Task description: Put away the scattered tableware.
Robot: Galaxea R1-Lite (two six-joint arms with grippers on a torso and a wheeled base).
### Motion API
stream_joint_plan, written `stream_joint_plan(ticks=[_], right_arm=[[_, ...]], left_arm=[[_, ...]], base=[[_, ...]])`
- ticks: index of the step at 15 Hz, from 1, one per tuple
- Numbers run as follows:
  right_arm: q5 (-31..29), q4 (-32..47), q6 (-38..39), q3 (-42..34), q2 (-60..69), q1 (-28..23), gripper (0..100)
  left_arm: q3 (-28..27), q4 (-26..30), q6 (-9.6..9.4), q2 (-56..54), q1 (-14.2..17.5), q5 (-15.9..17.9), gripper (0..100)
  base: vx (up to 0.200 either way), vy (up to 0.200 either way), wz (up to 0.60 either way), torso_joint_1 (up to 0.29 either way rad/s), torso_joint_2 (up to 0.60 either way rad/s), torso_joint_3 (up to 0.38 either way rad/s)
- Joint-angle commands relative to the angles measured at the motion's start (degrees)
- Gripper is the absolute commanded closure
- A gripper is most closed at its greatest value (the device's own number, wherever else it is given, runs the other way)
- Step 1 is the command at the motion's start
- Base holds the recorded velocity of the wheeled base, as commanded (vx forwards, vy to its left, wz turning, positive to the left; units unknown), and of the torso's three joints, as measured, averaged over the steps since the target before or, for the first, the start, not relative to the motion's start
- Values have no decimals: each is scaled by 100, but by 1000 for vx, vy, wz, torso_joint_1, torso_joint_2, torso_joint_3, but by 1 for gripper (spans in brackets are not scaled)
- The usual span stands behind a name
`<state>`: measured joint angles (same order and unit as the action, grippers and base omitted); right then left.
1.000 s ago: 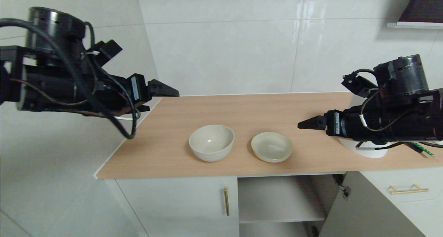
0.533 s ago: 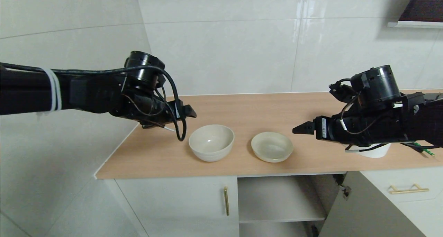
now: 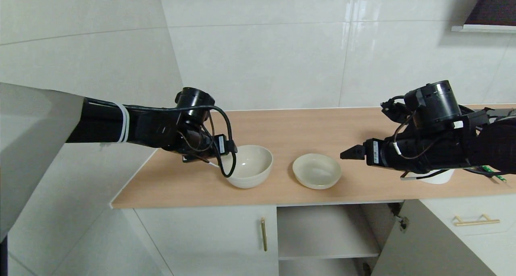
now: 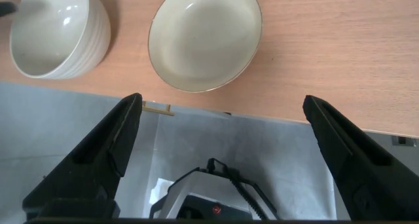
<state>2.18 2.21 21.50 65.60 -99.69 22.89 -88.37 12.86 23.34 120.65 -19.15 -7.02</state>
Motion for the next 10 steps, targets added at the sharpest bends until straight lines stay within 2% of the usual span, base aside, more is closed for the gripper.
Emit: stream_joint_plan(ticks=[1,7,8,10], right_arm=[[10,-1,3,6,3,5,0],[10,-1,12,6,3,5,0],[10,-1,12,6,3,5,0],[10,-1,12,6,3,5,0]], left_arm=[[-40,-29,3,257,-36,-10,0],[-163,-29,21,468,-36,-10,0],[-163,-29,30,486,-36,-10,100],[-154,-29,56,459,-36,-19,100]], base=[[0,0,0,0,0,0],[0,0,0,0,0,0],[0,0,0,0,0,0],[0,0,0,0,0,0]])
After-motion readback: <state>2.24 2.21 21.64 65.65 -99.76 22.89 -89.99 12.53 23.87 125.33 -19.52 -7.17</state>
